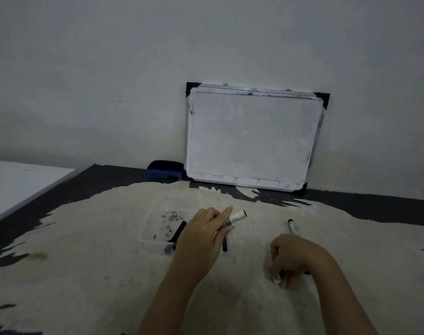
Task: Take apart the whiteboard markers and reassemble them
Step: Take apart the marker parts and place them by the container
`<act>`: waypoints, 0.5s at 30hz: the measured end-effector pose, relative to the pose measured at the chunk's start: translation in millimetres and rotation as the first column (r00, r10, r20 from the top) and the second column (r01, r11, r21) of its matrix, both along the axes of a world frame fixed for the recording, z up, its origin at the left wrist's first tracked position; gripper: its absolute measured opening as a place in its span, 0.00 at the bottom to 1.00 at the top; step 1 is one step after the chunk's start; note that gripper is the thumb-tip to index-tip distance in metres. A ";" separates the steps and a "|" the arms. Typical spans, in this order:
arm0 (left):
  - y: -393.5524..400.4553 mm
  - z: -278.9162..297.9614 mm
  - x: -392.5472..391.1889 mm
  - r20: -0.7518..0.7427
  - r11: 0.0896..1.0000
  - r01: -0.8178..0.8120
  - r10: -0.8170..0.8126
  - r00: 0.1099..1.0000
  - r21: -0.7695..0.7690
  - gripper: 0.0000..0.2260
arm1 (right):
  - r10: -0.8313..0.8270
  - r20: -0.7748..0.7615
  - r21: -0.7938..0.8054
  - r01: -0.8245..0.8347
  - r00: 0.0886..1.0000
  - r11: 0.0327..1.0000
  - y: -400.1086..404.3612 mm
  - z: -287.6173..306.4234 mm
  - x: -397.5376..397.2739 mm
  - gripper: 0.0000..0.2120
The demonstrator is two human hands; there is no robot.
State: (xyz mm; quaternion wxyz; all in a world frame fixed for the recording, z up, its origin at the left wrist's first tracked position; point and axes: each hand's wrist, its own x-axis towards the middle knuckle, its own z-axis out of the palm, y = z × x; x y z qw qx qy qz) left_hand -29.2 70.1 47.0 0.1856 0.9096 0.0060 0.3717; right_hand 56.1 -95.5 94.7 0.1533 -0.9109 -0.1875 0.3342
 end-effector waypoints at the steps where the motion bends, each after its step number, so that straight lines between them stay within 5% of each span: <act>1: 0.0 -0.1 0.2 0.002 1.000 -0.004 0.004 1.000 0.004 0.20 | 0.000 0.024 0.036 -0.001 1.000 0.999 -0.9 -0.2 0.9 0.05; 4: 0.0 -0.8 0.7 0.009 1.000 0.002 -0.001 1.000 -0.015 0.18 | -0.077 0.194 0.332 0.008 0.978 0.943 -1.3 2.0 5.5 0.04; 7: -0.5 -1.2 1.2 0.016 0.999 0.017 -0.017 1.000 -0.042 0.19 | -0.221 0.115 0.727 0.070 0.969 0.683 0.8 10.5 5.4 0.03; 9: -0.5 -1.1 1.7 0.022 0.998 0.016 -0.015 1.000 -0.059 0.19 | -0.200 0.056 0.806 0.074 0.978 0.587 0.3 16.7 2.4 0.06; 15: -3.3 0.6 1.8 0.004 0.998 0.030 -0.030 1.000 -0.056 0.21 | -0.165 0.055 0.854 0.039 0.985 0.519 0.7 17.9 0.9 0.08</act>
